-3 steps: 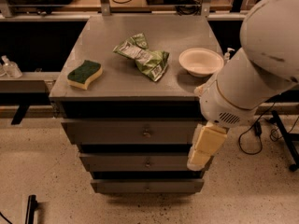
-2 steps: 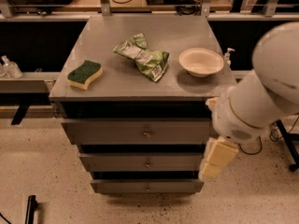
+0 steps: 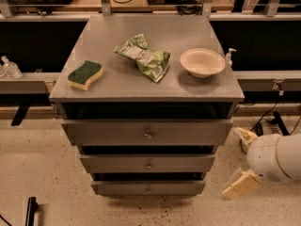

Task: Open bottom drawer

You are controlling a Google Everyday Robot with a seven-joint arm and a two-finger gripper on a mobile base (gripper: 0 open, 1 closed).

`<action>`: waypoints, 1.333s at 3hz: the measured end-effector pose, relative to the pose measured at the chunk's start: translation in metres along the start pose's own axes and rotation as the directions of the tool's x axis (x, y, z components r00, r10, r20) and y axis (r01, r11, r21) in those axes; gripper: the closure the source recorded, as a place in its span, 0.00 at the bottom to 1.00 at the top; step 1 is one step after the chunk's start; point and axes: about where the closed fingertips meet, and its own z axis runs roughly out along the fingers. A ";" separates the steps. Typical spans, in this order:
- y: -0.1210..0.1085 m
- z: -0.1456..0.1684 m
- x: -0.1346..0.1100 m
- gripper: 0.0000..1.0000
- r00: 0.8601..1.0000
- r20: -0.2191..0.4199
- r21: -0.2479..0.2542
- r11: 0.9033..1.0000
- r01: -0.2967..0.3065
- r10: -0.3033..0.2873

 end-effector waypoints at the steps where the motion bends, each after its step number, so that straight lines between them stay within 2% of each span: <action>1: 0.002 -0.008 0.026 0.00 0.999 0.045 0.029 0.999 -0.033 0.032; 2: 0.003 0.000 0.020 0.00 1.000 0.023 0.004 1.000 -0.004 0.004; 3: 0.023 0.055 0.012 0.00 0.994 0.092 -0.074 0.996 0.058 -0.051; 4: 0.057 0.135 0.018 0.00 0.964 0.179 -0.141 0.964 0.225 -0.199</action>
Offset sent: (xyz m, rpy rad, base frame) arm -0.0007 -0.0041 -0.0207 0.0020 0.0154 0.0407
